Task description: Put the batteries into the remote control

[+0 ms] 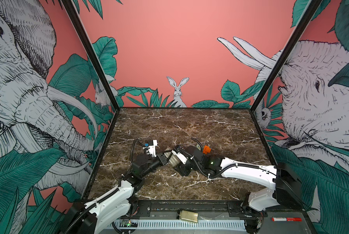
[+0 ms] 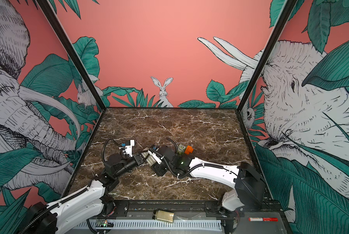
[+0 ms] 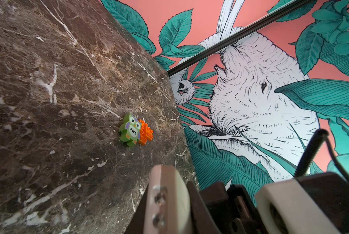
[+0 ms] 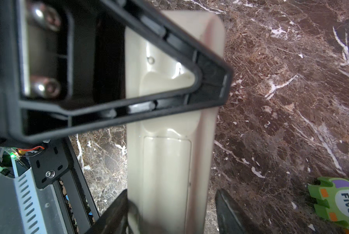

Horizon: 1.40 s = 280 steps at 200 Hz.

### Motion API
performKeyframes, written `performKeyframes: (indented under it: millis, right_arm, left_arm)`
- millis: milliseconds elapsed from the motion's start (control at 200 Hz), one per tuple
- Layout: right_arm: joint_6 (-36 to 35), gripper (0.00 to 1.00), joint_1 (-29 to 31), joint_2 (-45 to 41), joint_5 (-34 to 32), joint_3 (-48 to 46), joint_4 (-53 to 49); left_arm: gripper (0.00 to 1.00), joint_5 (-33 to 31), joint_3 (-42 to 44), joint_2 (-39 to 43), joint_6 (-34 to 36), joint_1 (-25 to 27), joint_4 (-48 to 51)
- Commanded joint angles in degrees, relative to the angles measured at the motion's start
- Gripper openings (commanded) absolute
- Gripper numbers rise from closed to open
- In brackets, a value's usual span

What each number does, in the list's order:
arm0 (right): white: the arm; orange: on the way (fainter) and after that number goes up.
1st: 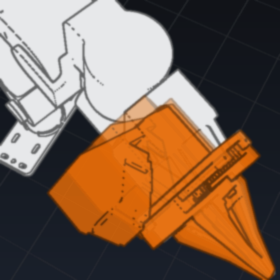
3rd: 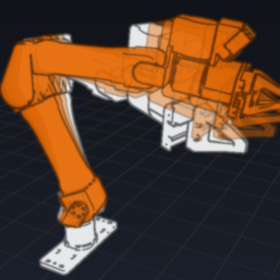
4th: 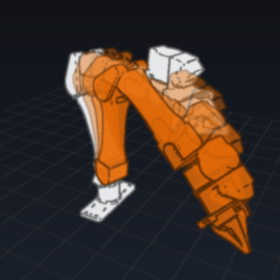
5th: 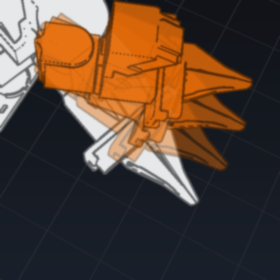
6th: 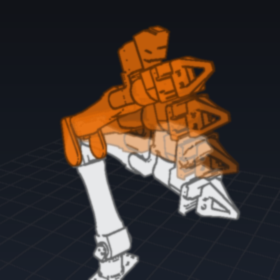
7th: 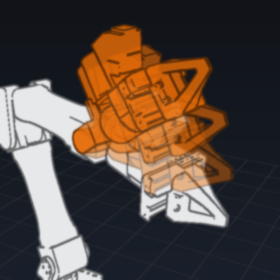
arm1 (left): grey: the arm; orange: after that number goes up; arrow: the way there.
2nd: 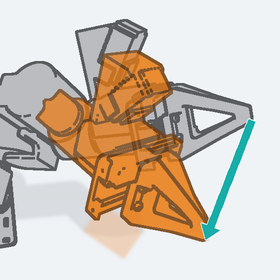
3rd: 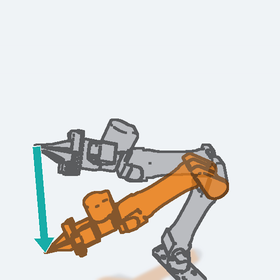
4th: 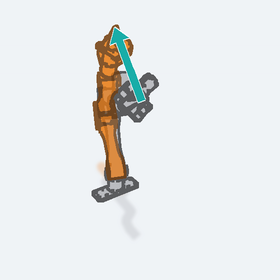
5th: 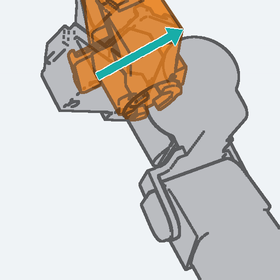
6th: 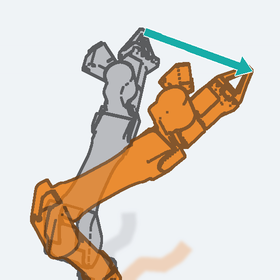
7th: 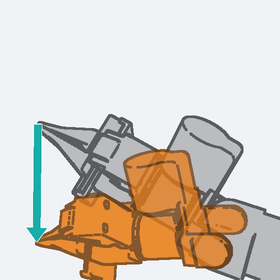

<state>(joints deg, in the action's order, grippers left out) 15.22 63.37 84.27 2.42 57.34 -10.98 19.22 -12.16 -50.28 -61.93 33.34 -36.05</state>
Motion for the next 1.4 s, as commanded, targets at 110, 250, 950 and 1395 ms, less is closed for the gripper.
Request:
performKeyframes:
  millis: [110, 250, 950, 1395]
  right_arm:
    - [-0.12, 0.6, 0.19, 0.9, -1.07, 0.78, 0.74]
    - [-0.24, 0.54, 0.23, 0.92, -1.14, 0.84, 0.92]
    - [-0.64, 0.08, 0.14, -0.56, 0.04, -0.49, 3.3]
    - [0.44, 0.0, -0.42, -1.62, 0.1, -1.08, 3.38]
  left_arm:
    - [0.0, -0.55, -0.84, 1.97, -1.07, 0.11, -2.48]
    - [0.0, -0.63, -0.93, 2.08, -1.17, 0.07, -2.44]
    - [0.17, -0.94, -1.9, 3.93, 1.77, 0.13, 3.07]
    - [0.67, 0.01, -3.12, 5.74, 6.7, 0.06, 8.55]
